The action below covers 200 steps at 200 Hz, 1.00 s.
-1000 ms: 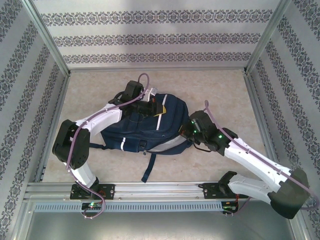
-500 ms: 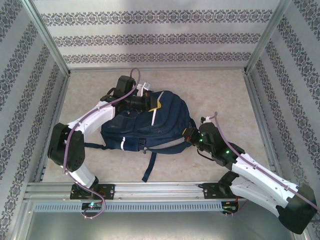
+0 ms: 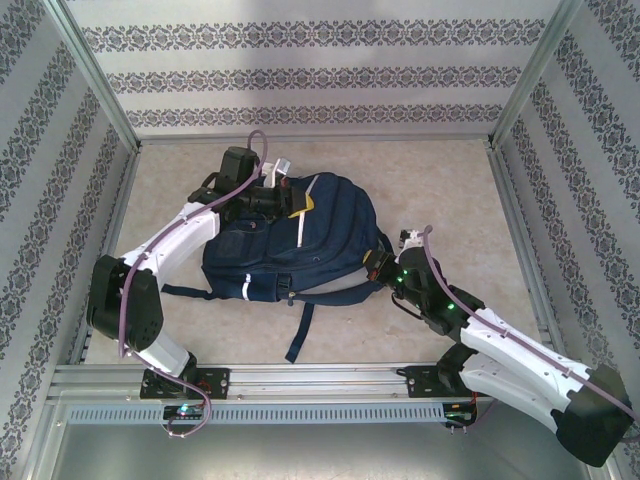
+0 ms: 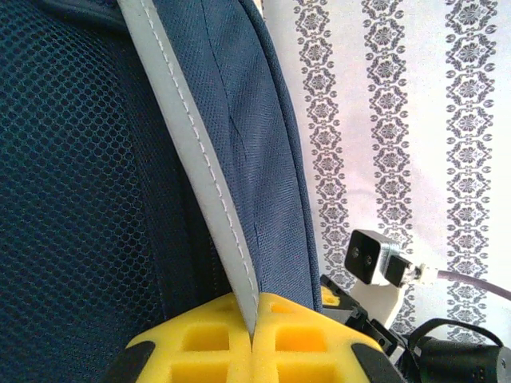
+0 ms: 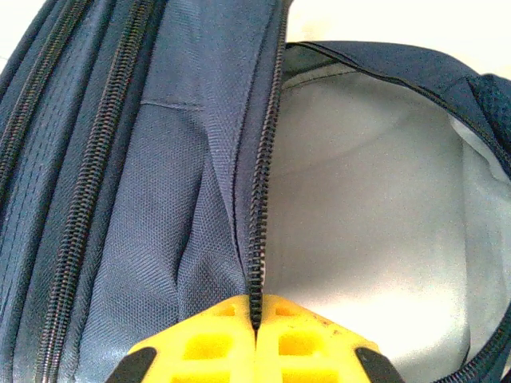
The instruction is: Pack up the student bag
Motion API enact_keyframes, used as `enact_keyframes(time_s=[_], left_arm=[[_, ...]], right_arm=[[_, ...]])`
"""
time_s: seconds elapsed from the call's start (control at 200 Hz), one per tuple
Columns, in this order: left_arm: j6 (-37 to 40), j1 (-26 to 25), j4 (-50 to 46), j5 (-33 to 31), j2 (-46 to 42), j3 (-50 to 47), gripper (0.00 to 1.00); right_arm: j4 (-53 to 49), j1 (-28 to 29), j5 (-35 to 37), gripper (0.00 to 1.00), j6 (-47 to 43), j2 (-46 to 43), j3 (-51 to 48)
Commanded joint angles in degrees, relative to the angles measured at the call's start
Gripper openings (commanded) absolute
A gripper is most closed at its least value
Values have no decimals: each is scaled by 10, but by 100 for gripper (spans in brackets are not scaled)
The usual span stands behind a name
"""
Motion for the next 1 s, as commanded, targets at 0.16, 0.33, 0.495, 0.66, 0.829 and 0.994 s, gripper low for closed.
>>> enact_keyframes(time_s=[0.16,0.33,0.495,0.66,0.829,0.994], left_arm=[[-16,60,29,-33,-52,34,0],[-23,67,30,-26,-65,31,0],[-35,67,46,-14,-71,12,0],[-38,67,52,-12,-79,5,0],[-39,66,52,-3,-86,-3,0],[-39,66,56,3,-98,-14,0]], right_arm=[[19,-47,-45,0,-134,-59,-54],[198,-107,-178,0,-113,-120,-140],[218,-136,-262,0,-89,-99,-109],[190,-167,-306,57,-61,-73,-87],[221,-178,-340,93,-26,-53,-77],[287,-179,-392,98,-7,-10,-47]])
